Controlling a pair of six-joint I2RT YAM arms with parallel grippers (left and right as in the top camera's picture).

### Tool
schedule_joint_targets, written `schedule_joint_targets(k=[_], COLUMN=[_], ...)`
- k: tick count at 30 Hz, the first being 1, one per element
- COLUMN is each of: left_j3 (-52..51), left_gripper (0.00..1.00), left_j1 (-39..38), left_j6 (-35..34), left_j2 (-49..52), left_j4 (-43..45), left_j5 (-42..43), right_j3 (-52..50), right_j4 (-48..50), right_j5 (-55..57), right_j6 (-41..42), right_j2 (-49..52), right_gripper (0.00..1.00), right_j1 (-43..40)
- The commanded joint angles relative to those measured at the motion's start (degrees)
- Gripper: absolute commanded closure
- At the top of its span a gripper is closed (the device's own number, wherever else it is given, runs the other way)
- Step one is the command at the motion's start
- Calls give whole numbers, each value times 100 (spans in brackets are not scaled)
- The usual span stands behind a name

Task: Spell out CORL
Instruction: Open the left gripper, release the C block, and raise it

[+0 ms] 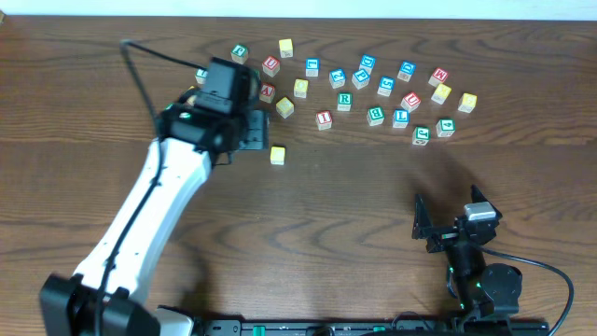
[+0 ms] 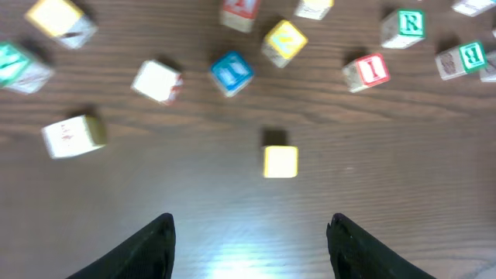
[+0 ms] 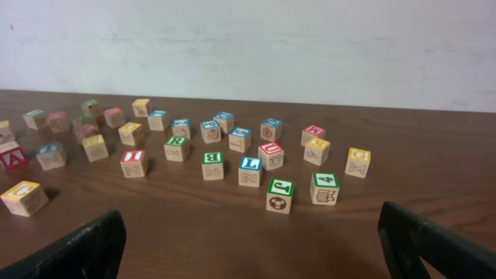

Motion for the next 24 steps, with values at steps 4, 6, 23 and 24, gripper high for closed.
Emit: schedule_joint_targets(k=[4, 6, 23, 24], left_j3=[166, 166, 164, 164], left_gripper=[38, 38, 38, 38], left_j1=[448, 568, 763, 765], left_j6=[11, 11, 11, 13], left_j2=[-157, -157, -157, -157], left_j4=[-380, -439, -568, -566], left_j5=[-72, -72, -70, -70], right_j3=[-13, -13, -13, -13], right_j4=[-17, -17, -9, -9], right_j5=[26, 26, 26, 26], right_j6=[-17, -17, -17, -20], right_j2=[-28, -28, -28, -28], right_gripper=[1, 1, 1, 1], right_j1=[-35, -35, -35, -35])
